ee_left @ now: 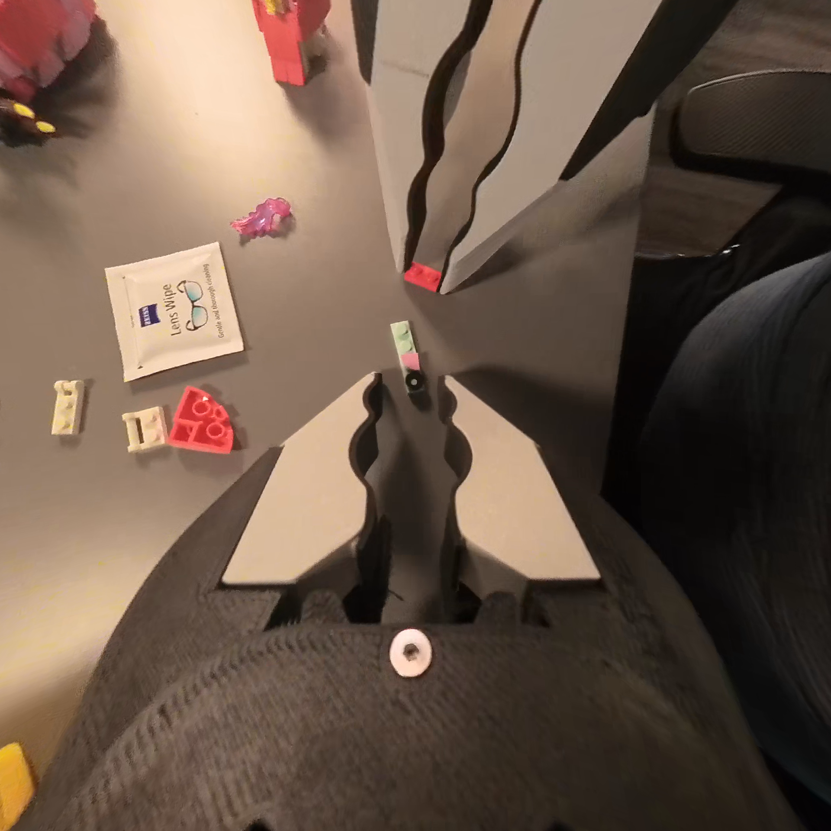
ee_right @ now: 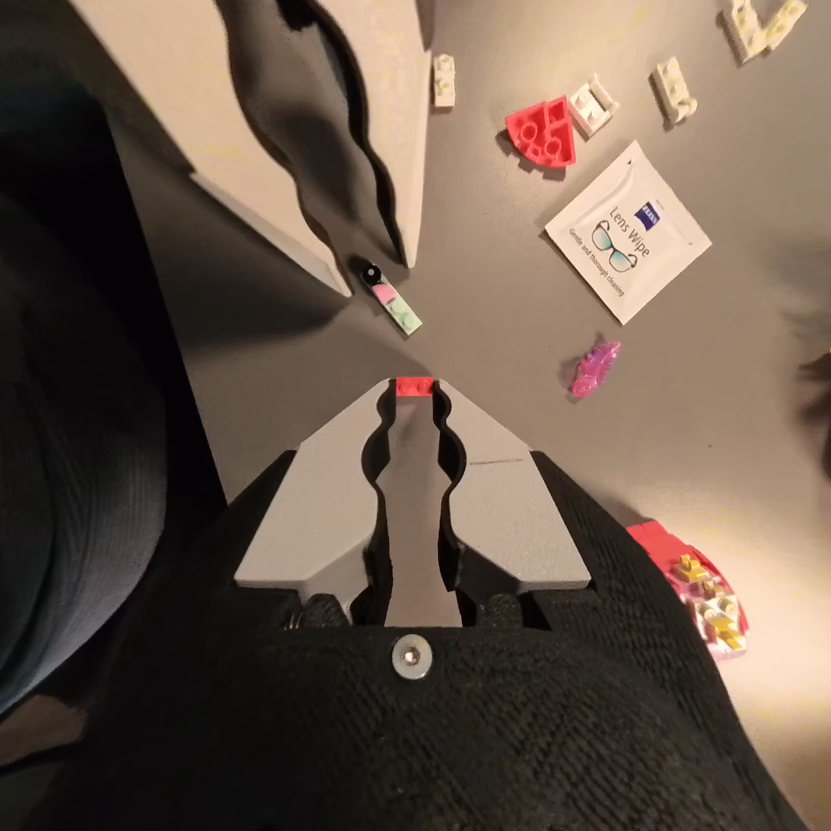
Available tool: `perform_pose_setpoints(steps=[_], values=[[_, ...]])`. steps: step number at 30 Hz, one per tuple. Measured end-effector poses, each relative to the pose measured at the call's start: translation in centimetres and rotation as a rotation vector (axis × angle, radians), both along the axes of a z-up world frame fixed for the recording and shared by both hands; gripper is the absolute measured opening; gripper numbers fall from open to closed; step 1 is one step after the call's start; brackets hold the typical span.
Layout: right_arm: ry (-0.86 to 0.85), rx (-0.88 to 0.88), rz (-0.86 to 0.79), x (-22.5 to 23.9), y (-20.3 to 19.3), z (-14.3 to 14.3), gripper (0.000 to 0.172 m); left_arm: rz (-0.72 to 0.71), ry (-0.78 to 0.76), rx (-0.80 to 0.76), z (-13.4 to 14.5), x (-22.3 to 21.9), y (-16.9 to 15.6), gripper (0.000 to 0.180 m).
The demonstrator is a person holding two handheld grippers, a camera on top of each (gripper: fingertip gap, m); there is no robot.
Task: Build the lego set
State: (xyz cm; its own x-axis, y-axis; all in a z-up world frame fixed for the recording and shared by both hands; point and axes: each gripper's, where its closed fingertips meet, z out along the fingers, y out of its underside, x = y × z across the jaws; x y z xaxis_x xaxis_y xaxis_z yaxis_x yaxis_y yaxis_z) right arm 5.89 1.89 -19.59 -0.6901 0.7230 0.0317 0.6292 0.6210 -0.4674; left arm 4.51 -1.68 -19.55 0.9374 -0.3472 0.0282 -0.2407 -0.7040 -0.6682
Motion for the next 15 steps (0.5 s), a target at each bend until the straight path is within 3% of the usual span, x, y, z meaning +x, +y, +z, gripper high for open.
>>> perform_pose_setpoints(steps=[4,9,15], values=[[-0.067,0.031,-0.04,0.0,0.1,-0.1,0.016,0.016,0.019,0.018,0.0,0.2,0.1,0.019],[-0.092,-0.01,-0.031,0.5,0.2,0.1,0.033,0.028,-0.019,0.054,0.0,0.3,0.3,0.008],[-0.021,0.038,0.21,1.2,1.6,0.4,0.039,-0.026,-0.027,0.046,0.0,0.3,0.3,0.008]])
